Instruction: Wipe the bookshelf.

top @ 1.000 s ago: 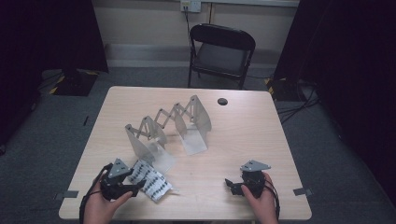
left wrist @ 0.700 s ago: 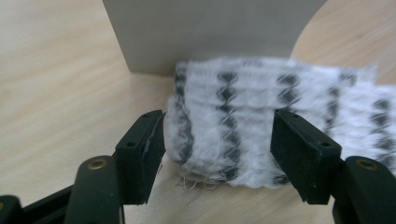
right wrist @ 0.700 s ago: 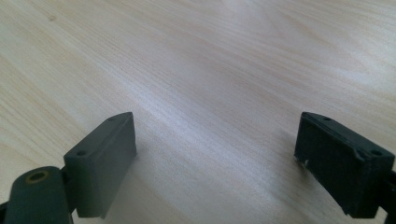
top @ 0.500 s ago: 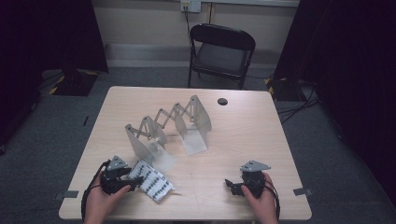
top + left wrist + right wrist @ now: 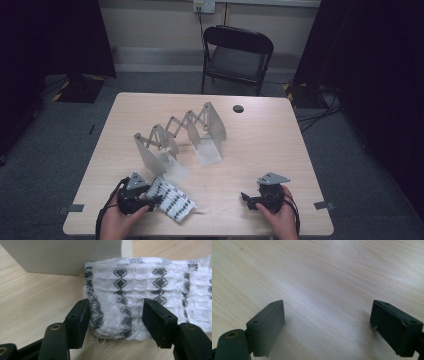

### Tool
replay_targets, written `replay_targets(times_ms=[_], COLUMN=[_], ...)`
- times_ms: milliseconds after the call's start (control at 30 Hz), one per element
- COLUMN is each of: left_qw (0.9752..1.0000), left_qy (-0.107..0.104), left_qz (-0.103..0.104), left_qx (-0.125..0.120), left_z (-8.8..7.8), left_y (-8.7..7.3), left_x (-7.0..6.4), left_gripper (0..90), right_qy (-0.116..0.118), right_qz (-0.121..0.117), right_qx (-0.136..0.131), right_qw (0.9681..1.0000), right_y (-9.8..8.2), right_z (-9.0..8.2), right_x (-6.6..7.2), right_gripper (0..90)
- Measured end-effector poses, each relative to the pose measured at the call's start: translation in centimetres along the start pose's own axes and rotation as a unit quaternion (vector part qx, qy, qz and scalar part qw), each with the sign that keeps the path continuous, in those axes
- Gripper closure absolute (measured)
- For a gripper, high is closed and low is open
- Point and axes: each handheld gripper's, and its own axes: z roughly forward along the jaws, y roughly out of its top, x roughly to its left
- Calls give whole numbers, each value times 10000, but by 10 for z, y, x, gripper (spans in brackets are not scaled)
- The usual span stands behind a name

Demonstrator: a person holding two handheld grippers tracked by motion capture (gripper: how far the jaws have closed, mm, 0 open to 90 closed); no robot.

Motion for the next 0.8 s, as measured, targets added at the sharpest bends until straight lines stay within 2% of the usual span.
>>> replay_targets(times_ms=[200, 267, 300, 433, 600, 800], left_qw=[9999, 9998, 9997, 9995, 9993, 9993], left_qy=[-108, -173, -213, -253, -281, -265], left_qz=[44, 119, 95, 170, 229, 260], left_qx=[7, 26, 30, 54, 47, 50], left_z=[4, 5, 6, 8, 11, 12], left_y=[3, 4, 5, 7, 9, 10], left_x=[-10, -15, -18, -22, -26, -27], left_gripper=[396, 396, 396, 396, 396, 396], right_qy=[-36, -86, -53, 127, 279, 285], right_qz=[4, -176, -210, -227, -420, -541], right_qx=[35, 220, 228, 181, 102, 58], right_qw=[10000, 9996, 9995, 9995, 9987, 9981], right_y=[0, 5, 6, 11, 20, 32], right_z=[-1, -5, -6, -8, -6, -1], right_x=[2, 7, 8, 17, 33, 45], right_gripper=[133, 153, 154, 154, 156, 161])
